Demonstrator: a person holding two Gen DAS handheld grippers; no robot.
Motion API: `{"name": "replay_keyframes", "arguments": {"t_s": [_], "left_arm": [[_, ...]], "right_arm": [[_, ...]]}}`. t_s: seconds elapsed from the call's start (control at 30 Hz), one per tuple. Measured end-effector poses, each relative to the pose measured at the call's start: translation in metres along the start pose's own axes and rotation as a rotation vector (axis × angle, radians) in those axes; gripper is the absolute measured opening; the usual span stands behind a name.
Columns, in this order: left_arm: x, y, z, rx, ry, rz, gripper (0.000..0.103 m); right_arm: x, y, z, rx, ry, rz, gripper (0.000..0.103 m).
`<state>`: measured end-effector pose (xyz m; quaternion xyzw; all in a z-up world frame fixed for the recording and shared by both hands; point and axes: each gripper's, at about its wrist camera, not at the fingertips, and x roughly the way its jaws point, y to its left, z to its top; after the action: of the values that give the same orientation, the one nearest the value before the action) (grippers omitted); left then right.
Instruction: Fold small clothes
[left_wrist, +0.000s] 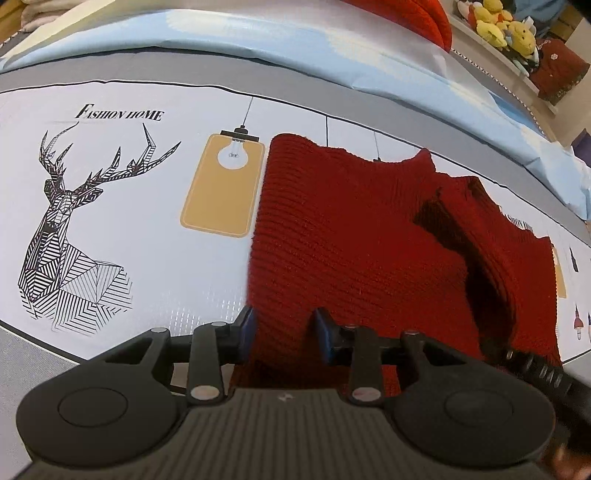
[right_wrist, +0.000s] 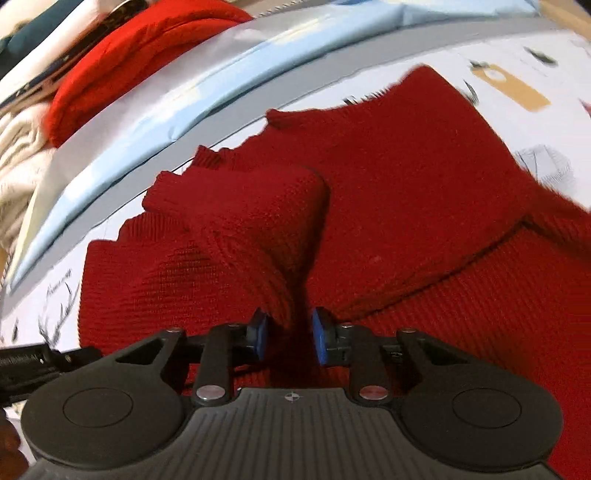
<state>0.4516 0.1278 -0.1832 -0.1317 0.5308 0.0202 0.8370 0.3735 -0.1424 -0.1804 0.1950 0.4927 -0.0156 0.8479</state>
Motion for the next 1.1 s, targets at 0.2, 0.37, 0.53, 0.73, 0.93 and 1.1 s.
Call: {"name": "replay_keyframes", "arguments": {"t_s": [0.2,0.37,0.53,0.73,0.93,1.1], "left_arm": [[0.005,0.003,-0.002,-0.009,0.025,-0.018,0.043],[0.005,-0.001,-0.002,0.006,0.018,-0.001,0.043],[0.005,0.0,-0.001,0.004,0.017,0.004,0.043],[0.005,0.003,0.0,-0.016,0.013,0.013,0.045],[0.001,0.003,0.001,-0.043,-0.019,0.007,0.045],[-0.004,-0.001,0.005,-0.039,-0.071,0.011,0.045]], "right_arm": [[0.003,-0.024,0.032,0.033,-0.054,-0.036,0.037],[-0.002,-0.039,0.034,0.083,-0.065,-0.067,0.037],[-0.006,-0.058,0.043,0.142,-0.083,-0.085,0.037],[-0.003,-0.091,0.056,0.277,-0.096,-0.076,0.037],[-0.015,-0.105,0.069,0.334,-0.171,0.042,0.01],[-0.06,-0.08,0.067,0.232,-0.433,0.25,0.009]]}}
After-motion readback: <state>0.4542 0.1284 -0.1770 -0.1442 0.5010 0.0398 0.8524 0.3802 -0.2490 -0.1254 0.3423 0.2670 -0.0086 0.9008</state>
